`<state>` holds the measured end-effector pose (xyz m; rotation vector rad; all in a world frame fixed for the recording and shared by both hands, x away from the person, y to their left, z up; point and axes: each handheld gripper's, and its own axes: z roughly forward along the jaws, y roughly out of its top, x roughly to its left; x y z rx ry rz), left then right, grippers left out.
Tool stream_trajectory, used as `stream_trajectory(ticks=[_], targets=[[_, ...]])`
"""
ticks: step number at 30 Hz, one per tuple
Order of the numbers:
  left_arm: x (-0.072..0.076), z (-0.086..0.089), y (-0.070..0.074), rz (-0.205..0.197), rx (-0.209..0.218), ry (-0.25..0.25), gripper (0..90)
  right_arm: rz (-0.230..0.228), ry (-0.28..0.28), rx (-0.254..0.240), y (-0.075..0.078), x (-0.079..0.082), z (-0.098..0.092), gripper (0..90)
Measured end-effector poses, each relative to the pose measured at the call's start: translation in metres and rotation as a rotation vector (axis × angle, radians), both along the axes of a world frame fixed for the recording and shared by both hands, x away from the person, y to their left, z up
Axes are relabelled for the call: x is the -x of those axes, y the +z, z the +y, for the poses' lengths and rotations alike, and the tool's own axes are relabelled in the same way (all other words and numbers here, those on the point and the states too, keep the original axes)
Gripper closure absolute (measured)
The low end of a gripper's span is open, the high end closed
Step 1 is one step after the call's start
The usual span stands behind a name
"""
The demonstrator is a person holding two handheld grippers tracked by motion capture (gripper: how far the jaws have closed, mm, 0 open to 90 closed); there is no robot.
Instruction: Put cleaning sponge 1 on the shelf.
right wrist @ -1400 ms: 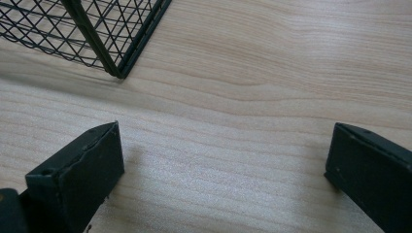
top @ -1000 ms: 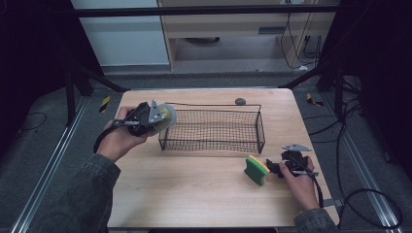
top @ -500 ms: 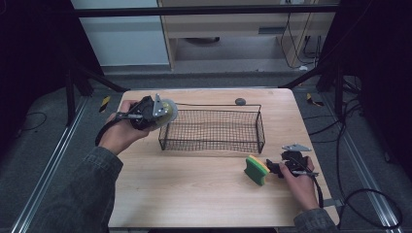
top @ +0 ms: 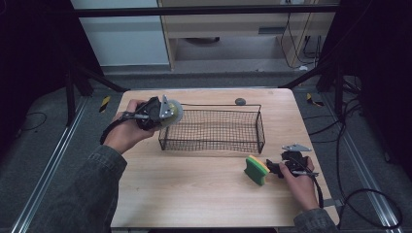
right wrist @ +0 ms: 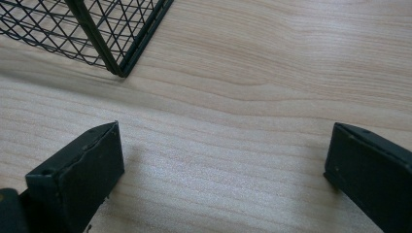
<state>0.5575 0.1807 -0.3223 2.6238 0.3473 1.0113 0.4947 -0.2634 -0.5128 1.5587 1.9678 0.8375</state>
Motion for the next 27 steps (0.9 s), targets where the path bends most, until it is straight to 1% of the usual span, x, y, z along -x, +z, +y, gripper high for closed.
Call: stream_trajectory(ticks=[1, 2, 6, 7, 12, 14, 15, 19, 27], targets=[[0.000, 0.000, 0.000, 0.000, 0.000, 0.000, 70.1, 0.000, 0.000, 0.000, 0.000, 0.000, 0.000, 0.8], [0.000, -0.001, 0.000, -0.001, -0.009, -0.003, 70.1, 0.000, -0.002, -0.001, 0.000, 0.000, 0.000, 0.8], [-0.004, -0.005, -0.003, -0.002, -0.010, -0.017, 70.1, 0.001, 0.002, 0.000, 0.000, 0.000, 0.000, 0.8], [-0.007, -0.008, -0.005, 0.003, -0.009, -0.019, 70.1, 0.000, 0.002, -0.002, 0.000, 0.000, 0.000, 0.7], [-0.010, -0.014, -0.007, 0.009, -0.016, -0.031, 70.1, 0.000, 0.001, -0.003, 0.000, 0.000, 0.000, 0.7], [-0.011, -0.017, -0.009, 0.014, -0.021, -0.035, 70.1, 0.000, 0.001, -0.003, 0.000, 0.000, 0.000, 0.7], [-0.013, -0.020, -0.012, 0.023, -0.039, -0.045, 70.1, 0.000, 0.001, -0.003, 0.000, 0.000, 0.000, 0.7], [-0.014, -0.026, -0.013, 0.025, -0.049, -0.063, 70.1, 0.000, 0.001, -0.003, 0.000, 0.000, 0.000, 0.7], [-0.015, -0.027, -0.015, 0.033, -0.049, -0.067, 70.1, -0.002, 0.006, 0.001, 0.000, -0.001, 0.000, 0.7]])
